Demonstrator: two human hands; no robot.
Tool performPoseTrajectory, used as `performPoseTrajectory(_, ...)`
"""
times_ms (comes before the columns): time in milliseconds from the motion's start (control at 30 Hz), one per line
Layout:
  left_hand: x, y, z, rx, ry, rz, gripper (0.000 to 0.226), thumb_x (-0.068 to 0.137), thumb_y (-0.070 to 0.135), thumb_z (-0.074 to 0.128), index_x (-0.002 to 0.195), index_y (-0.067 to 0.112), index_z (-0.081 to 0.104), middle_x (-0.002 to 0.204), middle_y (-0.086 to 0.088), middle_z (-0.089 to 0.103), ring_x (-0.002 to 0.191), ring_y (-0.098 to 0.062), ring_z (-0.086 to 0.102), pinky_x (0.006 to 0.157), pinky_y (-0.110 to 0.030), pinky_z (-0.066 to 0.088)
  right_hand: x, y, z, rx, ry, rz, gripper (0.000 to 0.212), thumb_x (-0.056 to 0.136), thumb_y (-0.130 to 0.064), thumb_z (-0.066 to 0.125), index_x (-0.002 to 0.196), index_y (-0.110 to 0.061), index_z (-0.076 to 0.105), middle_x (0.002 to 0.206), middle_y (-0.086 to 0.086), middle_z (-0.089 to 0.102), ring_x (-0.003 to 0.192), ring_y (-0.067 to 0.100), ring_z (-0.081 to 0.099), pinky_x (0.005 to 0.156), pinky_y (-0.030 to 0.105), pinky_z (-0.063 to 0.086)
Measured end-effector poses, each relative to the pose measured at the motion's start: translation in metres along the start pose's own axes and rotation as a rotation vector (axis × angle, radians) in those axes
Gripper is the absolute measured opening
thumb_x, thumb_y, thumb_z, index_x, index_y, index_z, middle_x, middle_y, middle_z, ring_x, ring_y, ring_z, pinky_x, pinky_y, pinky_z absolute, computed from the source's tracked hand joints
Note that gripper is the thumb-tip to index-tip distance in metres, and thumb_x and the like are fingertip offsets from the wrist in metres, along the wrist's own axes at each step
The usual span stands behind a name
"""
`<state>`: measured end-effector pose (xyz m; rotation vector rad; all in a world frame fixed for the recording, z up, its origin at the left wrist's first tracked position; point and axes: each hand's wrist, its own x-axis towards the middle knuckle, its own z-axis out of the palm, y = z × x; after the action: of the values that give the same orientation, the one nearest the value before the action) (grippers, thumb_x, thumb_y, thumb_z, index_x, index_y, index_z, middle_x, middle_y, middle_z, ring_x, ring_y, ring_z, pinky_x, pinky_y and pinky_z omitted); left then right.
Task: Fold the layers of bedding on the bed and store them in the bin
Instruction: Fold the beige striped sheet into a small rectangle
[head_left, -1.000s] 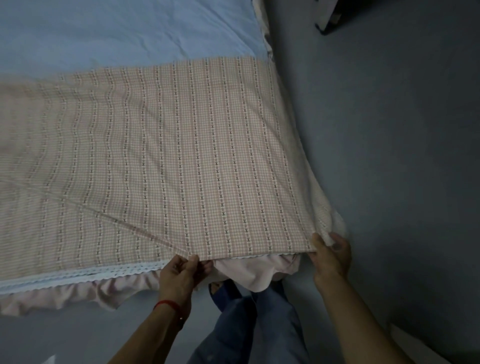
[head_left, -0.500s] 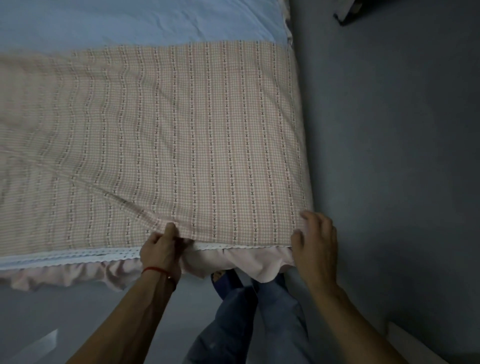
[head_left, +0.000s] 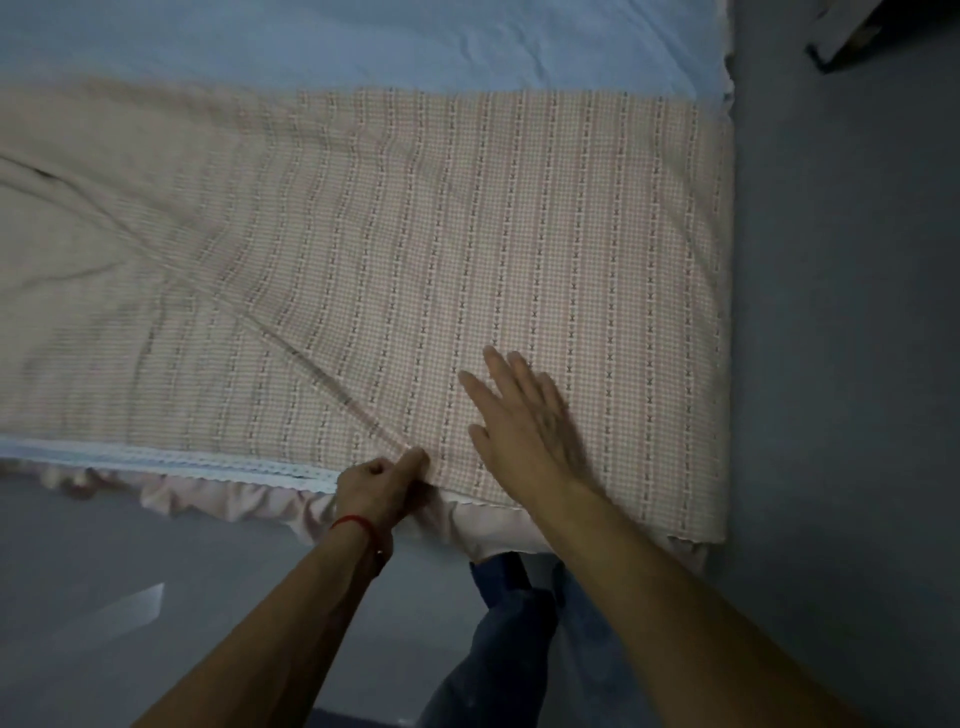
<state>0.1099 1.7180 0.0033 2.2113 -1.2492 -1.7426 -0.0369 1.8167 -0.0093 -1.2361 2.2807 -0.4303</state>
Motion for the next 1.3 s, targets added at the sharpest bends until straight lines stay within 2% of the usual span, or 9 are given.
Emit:
performPoseTrajectory(200,0.052,0.083,-0.038,-0.128,0.102,-0.012,0.021,0.081,0.015,0.068,0.063,0.007,0.066,0.058,-0.011,0.062,0.061,-0.030,0.059,0.068,-0.039,0.056,0.071,-0.056,0.004,-0.073,-0.205,0.109,0.086,0.101,-0.024,0.060,0.161,-0.040,0.000,0.170,0.001,-0.016,0.156,0.034,-0.013,0.121,0.066,0.008)
performPoseTrajectory(300,0.099,0.112,-0.072,0.523,0.302,0.083,0.039,0.076,0.055,0.060,0.088,0.020,0.073,0.120,-0.017,0.062,0.117,-0.039,0.051,0.102,-0.048,0.042,0.096,-0.063,0.015,-0.127,-0.310,0.273,0.112,0.091,-0.023,0.076,0.159,-0.041,-0.011,0.169,0.006,-0.022,0.155,0.039,-0.015,0.116,0.074,0.013)
performPoseTrajectory(367,0.127,0.119,-0.097,0.722,0.257,0.119,0.053,0.067,0.069,0.058,0.093,0.023,0.066,0.136,-0.018,0.053,0.129,-0.037,0.045,0.111,-0.052,0.036,0.106,-0.065,0.027,-0.191,-0.316,0.307,0.118,0.088,-0.026,0.079,0.158,-0.041,-0.015,0.168,0.007,-0.022,0.155,0.040,-0.015,0.115,0.075,0.015)
performPoseTrajectory(533,0.150,0.126,-0.127,0.711,-0.070,0.164,0.046,0.083,0.061,0.067,0.104,0.020,0.070,0.138,-0.004,0.026,0.112,-0.025,0.049,0.101,-0.032,0.044,0.120,-0.060,0.035,-0.259,-0.376,0.352,0.116,0.087,-0.041,0.078,0.159,-0.040,-0.013,0.169,0.008,-0.018,0.155,0.041,-0.014,0.113,0.076,0.016)
performPoseTrajectory(800,0.169,0.140,-0.132,0.895,-0.214,0.097,0.042,0.078,0.067,0.062,0.100,0.031,0.057,0.147,-0.009,0.015,0.118,-0.038,0.049,0.109,-0.051,0.042,0.136,-0.071,0.055,-0.450,-0.385,0.434,0.114,0.082,-0.051,0.077,0.159,-0.038,-0.005,0.169,0.011,-0.006,0.154,0.044,-0.004,0.108,0.080,0.026)
performPoseTrajectory(933,0.166,0.148,-0.110,0.961,-0.177,-0.008,0.088,0.076,0.067,0.067,0.147,0.029,0.031,0.160,-0.018,-0.016,0.145,-0.052,0.015,0.118,-0.060,0.025,0.135,-0.071,0.059,-0.482,-0.373,0.461,0.106,0.087,-0.044,0.074,0.161,-0.037,-0.002,0.169,0.010,-0.002,0.154,0.043,-0.003,0.107,0.080,0.027)
performPoseTrajectory(1100,0.151,0.150,-0.069,0.951,-0.017,-0.112,0.087,0.094,0.053,0.060,0.158,0.019,0.013,0.159,-0.028,-0.024,0.143,-0.061,-0.016,0.116,-0.072,0.010,0.134,-0.073,0.067,-0.496,-0.333,0.511,0.083,0.099,-0.028,0.060,0.162,-0.035,0.006,0.170,0.012,0.002,0.155,0.043,0.001,0.107,0.079,0.023)
performPoseTrajectory(1200,0.166,0.151,-0.086,0.977,-0.120,-0.100,0.099,0.084,0.062,0.065,0.156,0.014,0.017,0.160,-0.027,-0.020,0.145,-0.060,-0.004,0.119,-0.067,0.015,0.135,-0.086,0.063,-0.501,-0.321,0.572,0.081,0.099,-0.029,0.058,0.162,-0.034,0.008,0.170,0.012,0.003,0.155,0.042,0.001,0.108,0.078,0.024)
performPoseTrajectory(1300,0.181,0.177,-0.116,0.673,-0.267,-0.186,0.094,0.058,0.062,0.078,0.133,0.011,0.054,0.147,-0.019,0.033,0.120,-0.039,0.053,0.099,-0.048,0.050,0.142,-0.106,0.054,-0.468,-0.341,0.659,0.062,0.103,-0.018,0.033,0.162,-0.030,0.014,0.170,0.013,0.002,0.154,0.044,0.002,0.111,0.076,0.025)
